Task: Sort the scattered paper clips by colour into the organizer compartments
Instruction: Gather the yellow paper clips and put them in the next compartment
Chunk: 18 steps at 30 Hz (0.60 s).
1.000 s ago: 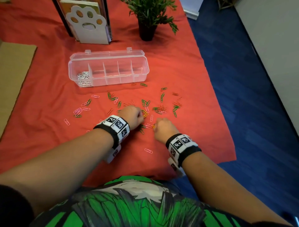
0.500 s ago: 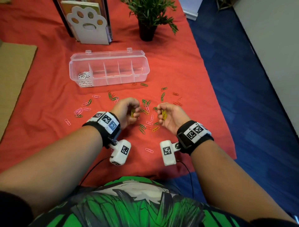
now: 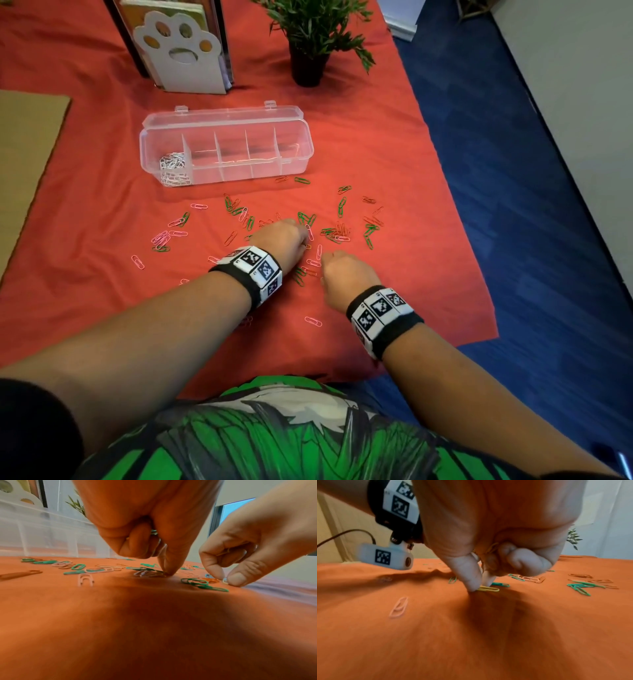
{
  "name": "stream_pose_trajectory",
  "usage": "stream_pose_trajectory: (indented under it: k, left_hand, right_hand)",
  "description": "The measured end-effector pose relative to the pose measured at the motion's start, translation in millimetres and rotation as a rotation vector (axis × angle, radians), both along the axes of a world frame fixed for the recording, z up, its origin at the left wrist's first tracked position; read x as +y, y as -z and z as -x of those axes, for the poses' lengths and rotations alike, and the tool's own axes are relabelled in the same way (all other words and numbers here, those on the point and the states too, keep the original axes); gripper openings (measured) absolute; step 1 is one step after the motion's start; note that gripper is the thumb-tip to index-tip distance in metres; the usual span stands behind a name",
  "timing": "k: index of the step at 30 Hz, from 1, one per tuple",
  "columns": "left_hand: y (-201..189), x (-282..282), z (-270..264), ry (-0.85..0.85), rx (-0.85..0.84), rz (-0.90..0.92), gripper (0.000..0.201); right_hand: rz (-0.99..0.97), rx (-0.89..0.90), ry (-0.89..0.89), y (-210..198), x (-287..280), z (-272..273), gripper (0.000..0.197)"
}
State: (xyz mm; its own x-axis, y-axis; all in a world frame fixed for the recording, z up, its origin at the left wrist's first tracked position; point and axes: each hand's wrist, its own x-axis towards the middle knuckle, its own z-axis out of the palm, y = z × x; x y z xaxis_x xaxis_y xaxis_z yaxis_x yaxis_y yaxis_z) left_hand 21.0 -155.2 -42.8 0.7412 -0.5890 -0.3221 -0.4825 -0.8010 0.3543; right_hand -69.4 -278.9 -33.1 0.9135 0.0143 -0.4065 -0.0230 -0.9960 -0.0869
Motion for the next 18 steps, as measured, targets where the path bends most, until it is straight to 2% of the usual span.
stream_pose_trajectory:
  k: [4, 6, 8, 10, 14, 18]
  left_hand:
    - [-0.4, -1.6, -1.6, -0.018, 0.024, -0.012, 0.02]
    - [-0.7, -1.8, -1.8, -0.016, 0.037, -0.019, 0.02]
    - [-1.7, -1.0, -1.5, -0.035, 0.05, 0.008, 0.021]
    - [-2.8, 1.8, -3.3, -0.102, 0.054, 0.069, 0.02]
    - [-2.1, 14.3, -14.6, -0.266, 0.055, 0.177, 0.019]
    - [-3.9, 11.1, -12.0, -0.173, 0.046, 0.133, 0.021]
  right_hand:
    - [0.041, 0.04, -0.035, 4.8, 0.8, 0.5, 0.034]
    - [-0.028, 0.085, 0.003, 3.3, -2.4, -4.7, 0.031]
    - [-0.188, 0.152, 0.12, -2.7, -8.9, -14.0, 0.024]
    - [-0.421, 0.186, 0.321, -7.1, -18.9, -24.7, 0.012]
    - [-0.895, 0.156, 0.714, -7.3, -32.7, -33.3, 0.024]
    - [-1.155, 0.081, 0.885, -15.5, -32.2, -39.5, 0.023]
